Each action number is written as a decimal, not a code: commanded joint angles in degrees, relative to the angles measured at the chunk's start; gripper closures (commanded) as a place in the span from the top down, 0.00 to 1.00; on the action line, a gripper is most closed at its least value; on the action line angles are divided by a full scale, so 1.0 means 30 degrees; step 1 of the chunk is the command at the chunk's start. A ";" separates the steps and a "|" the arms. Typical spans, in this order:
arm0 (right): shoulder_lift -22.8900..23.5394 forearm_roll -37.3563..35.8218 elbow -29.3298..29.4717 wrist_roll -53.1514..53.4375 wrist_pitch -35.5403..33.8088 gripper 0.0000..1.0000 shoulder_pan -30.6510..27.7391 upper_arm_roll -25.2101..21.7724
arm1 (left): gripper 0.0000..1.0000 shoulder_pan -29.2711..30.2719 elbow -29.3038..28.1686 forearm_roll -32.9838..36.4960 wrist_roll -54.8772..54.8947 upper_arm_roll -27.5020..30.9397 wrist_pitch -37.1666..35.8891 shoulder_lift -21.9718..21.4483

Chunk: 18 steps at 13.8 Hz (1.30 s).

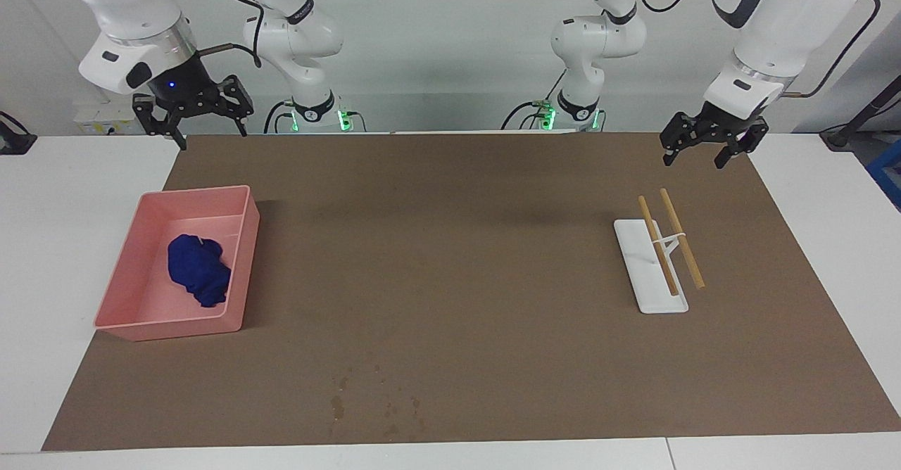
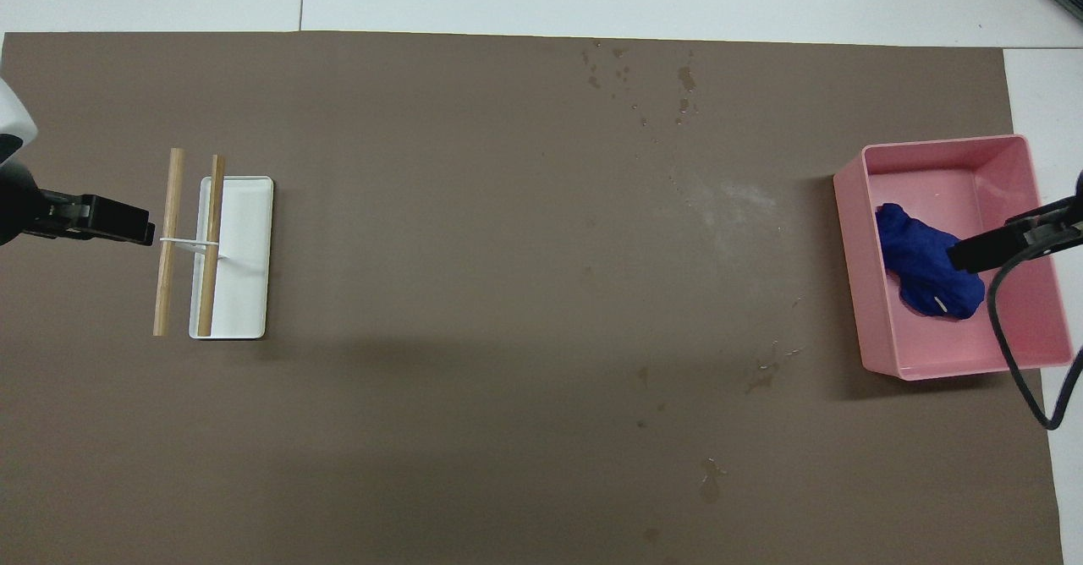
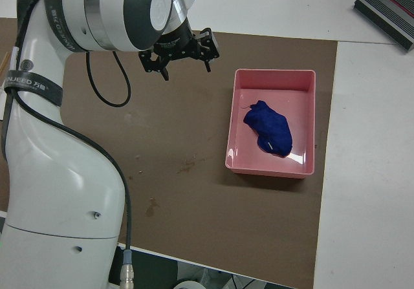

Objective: Wipe water with towel using both arms

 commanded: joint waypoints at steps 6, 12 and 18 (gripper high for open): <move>0.0011 0.0277 0.0016 0.0258 -0.0032 1.00 -0.1024 0.1102 | 1.00 0.0289 -0.0121 -0.0243 0.0119 -0.0139 -0.0209 -0.0181; 0.0011 0.0219 0.0075 -0.0005 -0.0354 1.00 0.0200 -0.0590 | 1.00 0.0289 -0.0121 -0.0243 0.0119 -0.0139 -0.0209 -0.0181; -0.0018 0.0248 0.0075 -0.0065 -0.0560 1.00 0.1202 -0.1653 | 1.00 0.0289 -0.0121 -0.0243 0.0119 -0.0139 -0.0209 -0.0181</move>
